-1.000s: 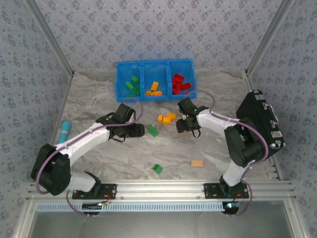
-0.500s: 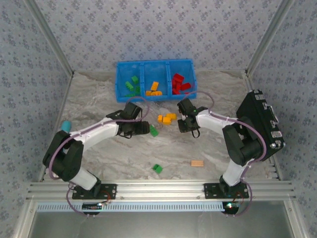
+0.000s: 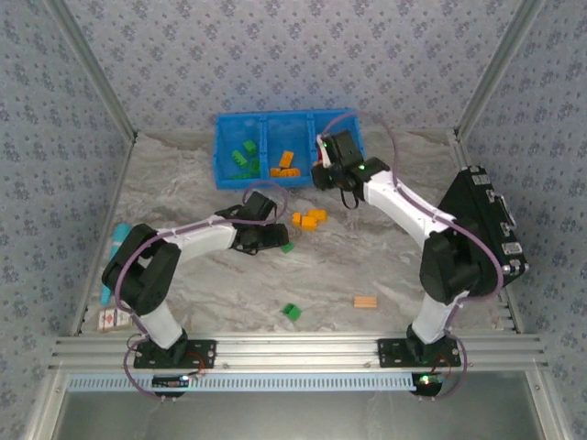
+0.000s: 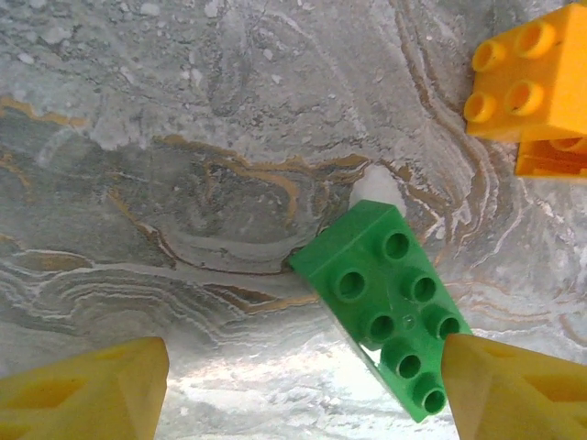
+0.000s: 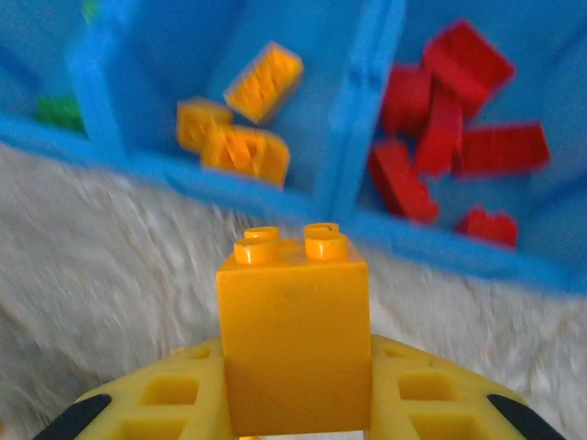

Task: Sort the legos into containers by color
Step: Place the lego in the container.

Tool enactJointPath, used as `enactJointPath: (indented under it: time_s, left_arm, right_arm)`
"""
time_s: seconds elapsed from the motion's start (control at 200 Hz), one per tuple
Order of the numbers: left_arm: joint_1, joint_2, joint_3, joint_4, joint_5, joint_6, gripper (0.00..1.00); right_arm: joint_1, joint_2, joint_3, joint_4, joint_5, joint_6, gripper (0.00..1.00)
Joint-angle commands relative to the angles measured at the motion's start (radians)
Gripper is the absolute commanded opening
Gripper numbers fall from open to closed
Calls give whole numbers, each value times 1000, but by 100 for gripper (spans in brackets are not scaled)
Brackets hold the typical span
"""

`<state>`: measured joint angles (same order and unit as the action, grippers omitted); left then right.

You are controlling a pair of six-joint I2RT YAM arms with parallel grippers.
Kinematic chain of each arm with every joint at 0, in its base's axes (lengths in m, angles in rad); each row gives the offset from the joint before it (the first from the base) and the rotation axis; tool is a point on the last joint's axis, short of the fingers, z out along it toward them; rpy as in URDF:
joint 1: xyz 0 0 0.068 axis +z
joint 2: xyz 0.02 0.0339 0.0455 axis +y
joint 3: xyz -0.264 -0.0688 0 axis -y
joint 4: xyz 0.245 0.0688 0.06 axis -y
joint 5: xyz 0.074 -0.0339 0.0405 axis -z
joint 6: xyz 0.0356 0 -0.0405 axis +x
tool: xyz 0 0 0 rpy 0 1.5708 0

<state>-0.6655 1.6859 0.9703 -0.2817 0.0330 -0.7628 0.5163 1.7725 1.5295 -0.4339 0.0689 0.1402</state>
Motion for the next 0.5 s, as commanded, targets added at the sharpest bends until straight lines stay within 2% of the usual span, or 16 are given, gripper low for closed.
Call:
enactJointPath:
  time_s: [0.0,0.21,0.375,0.495]
  left_arm:
    - [-20,15,25,31,-18,-47,78]
    - [-40,17,26,29,-21,-74,78]
    - [-52,15,31,11,-30,-83,78]
    - [-56,30,40,1,-32,-88,78]
  right_arm:
    - [-6,128,122,55,-42,-45,30]
    - [-4,361,367,69,-108,-65,31]
    - [-2,497,499,44,-148,-74,32]
    - [0,569,574,14,-159,-89,37]
